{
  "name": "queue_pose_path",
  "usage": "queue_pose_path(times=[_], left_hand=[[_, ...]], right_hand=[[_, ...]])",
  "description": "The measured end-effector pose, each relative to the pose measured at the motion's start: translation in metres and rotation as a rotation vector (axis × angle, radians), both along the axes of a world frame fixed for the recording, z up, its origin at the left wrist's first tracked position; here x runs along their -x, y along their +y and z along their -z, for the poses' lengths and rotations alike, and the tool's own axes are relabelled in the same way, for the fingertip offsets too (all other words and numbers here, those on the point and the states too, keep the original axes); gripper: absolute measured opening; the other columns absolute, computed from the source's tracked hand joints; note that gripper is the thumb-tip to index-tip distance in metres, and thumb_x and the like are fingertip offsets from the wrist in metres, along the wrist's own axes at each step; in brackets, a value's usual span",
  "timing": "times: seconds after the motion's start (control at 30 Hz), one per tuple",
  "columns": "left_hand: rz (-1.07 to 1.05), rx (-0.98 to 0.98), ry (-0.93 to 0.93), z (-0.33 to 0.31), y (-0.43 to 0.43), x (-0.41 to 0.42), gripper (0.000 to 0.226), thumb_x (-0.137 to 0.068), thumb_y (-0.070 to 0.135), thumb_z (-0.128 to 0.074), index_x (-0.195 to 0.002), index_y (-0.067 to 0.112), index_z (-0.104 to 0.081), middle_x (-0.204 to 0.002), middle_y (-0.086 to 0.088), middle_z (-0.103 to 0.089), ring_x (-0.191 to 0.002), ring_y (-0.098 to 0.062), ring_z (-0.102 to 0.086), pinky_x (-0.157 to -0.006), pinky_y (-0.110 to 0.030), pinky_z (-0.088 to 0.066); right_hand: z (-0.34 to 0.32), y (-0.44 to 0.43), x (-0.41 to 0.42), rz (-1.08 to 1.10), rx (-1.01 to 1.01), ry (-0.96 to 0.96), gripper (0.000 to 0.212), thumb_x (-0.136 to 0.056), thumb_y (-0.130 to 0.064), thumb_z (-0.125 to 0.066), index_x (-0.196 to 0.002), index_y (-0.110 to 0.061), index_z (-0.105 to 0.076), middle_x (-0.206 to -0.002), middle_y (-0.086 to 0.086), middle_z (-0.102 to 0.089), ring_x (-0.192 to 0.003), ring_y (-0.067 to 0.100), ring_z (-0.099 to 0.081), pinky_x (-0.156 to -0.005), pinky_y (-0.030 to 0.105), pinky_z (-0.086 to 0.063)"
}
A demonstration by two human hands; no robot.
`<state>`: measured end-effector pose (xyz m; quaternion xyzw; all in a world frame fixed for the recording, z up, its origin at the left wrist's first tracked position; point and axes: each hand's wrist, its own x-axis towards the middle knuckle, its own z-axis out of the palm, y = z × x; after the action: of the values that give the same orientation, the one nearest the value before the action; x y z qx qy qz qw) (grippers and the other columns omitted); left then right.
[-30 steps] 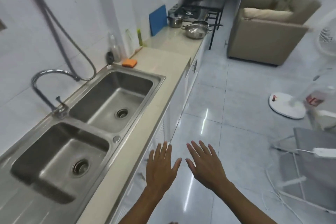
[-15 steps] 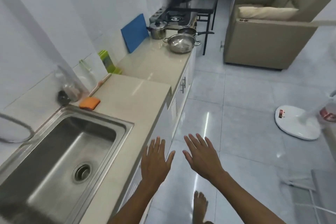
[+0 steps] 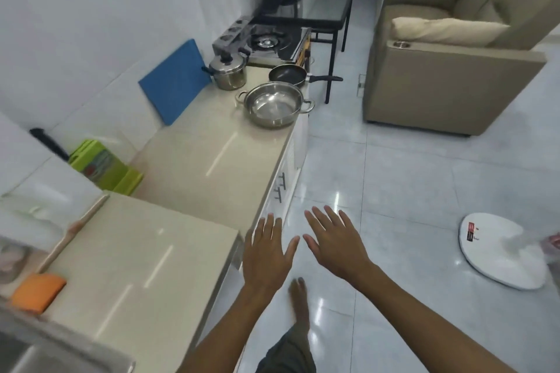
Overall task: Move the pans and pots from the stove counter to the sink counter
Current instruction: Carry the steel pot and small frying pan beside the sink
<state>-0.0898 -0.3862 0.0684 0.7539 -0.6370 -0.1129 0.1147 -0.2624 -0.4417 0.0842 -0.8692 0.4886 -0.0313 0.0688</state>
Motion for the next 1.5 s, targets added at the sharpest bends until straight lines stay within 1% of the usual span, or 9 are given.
queue_pose_path(times=[0.17,0.3,0.43,0.57,0.7,1.1,1.3,1.4,1.5], left_hand=[[0.069,0.020,-0.045,0.004,-0.140,0.007,0.079,-0.097,0.067,-0.015,-0.154,0.018,-0.037,-0.164,-0.003,-0.033,-0.153,-0.020,-0.025,-0.124,-0.043,-0.016],[0.078,0.070,-0.046,-0.012,-0.266,0.012,0.076,-0.097,0.066,-0.024,-0.146,0.015,-0.052,-0.156,-0.007,-0.046,-0.146,-0.024,-0.041,-0.119,-0.047,-0.031],[0.074,0.085,-0.050,-0.022,-0.380,0.013,0.063,-0.095,0.060,-0.047,-0.129,0.011,-0.067,-0.139,-0.011,-0.064,-0.127,-0.029,-0.061,-0.105,-0.049,-0.049],[0.024,0.085,-0.070,-0.016,-0.463,0.010,0.065,-0.097,0.061,-0.045,-0.138,0.014,-0.060,-0.147,-0.009,-0.057,-0.135,-0.028,-0.054,-0.112,-0.048,-0.041],[-0.087,0.040,-0.080,0.000,-0.535,0.012,0.070,-0.098,0.065,-0.033,-0.149,0.020,-0.047,-0.158,-0.004,-0.044,-0.147,-0.024,-0.037,-0.120,-0.046,-0.027],[-0.777,-0.039,-0.007,0.036,-0.661,0.055,0.062,-0.095,0.053,-0.055,-0.137,0.007,-0.057,-0.151,-0.019,-0.050,-0.137,-0.037,-0.049,-0.107,-0.053,-0.042],[-1.318,-0.066,0.389,0.045,-0.663,0.083,0.081,-0.092,0.054,-0.057,-0.146,-0.003,-0.035,-0.153,-0.029,-0.039,-0.140,-0.043,-0.039,-0.111,-0.056,-0.039],[-1.610,0.031,0.880,0.057,-0.672,0.081,0.091,-0.093,0.057,-0.056,-0.155,0.002,-0.017,-0.154,-0.024,-0.040,-0.140,-0.040,-0.041,-0.112,-0.049,-0.037],[-1.705,0.260,1.559,0.067,-0.680,0.075,0.072,-0.097,0.050,-0.057,-0.150,0.009,-0.034,-0.116,-0.017,-0.064,-0.106,-0.038,-0.064,-0.094,-0.046,-0.050]], right_hand=[[-0.004,-0.132,0.003,0.044,0.011,0.019,0.056,-0.102,-0.046,-0.036,-0.143,-0.012,-0.055,-0.146,0.011,-0.057,-0.136,0.035,-0.051,-0.111,0.053,-0.042],[-0.012,-0.254,0.008,0.046,0.053,0.062,0.065,-0.104,-0.048,-0.017,-0.141,-0.013,-0.057,-0.143,0.010,-0.060,-0.134,0.034,-0.054,-0.109,0.052,-0.045],[-0.021,-0.369,0.010,0.078,0.052,0.051,0.057,-0.102,-0.047,-0.033,-0.142,-0.015,-0.056,-0.144,0.009,-0.059,-0.135,0.033,-0.053,-0.109,0.052,-0.044],[-0.020,-0.463,0.008,0.048,0.070,0.024,0.054,-0.101,-0.045,-0.047,-0.145,-0.014,-0.052,-0.148,0.011,-0.055,-0.138,0.035,-0.049,-0.112,0.054,-0.039],[-0.014,-0.559,0.009,-0.041,0.100,0.014,0.052,-0.100,-0.043,-0.050,-0.143,-0.012,-0.054,-0.145,0.012,-0.057,-0.136,0.037,-0.051,-0.110,0.055,-0.042],[0.028,-0.828,0.012,-0.428,-0.030,0.075,0.057,-0.103,-0.045,-0.037,-0.149,-0.011,-0.044,-0.149,0.012,-0.054,-0.137,0.033,-0.048,-0.108,0.047,-0.042],[0.052,-0.883,-0.008,-0.447,-0.155,0.005,0.050,-0.100,-0.039,-0.052,-0.139,-0.007,-0.053,-0.136,0.017,-0.062,-0.123,0.036,-0.059,-0.096,0.047,-0.050],[0.069,-0.903,-0.020,-0.439,-0.256,0.028,0.056,-0.101,-0.041,-0.049,-0.146,-0.010,-0.042,-0.142,0.017,-0.056,-0.125,0.037,-0.057,-0.097,0.049,-0.050],[0.086,-0.918,-0.031,-0.366,-0.414,0.011,0.063,-0.101,-0.040,-0.048,-0.154,-0.014,-0.027,-0.148,0.018,-0.050,-0.127,0.042,-0.054,-0.098,0.053,-0.049]])
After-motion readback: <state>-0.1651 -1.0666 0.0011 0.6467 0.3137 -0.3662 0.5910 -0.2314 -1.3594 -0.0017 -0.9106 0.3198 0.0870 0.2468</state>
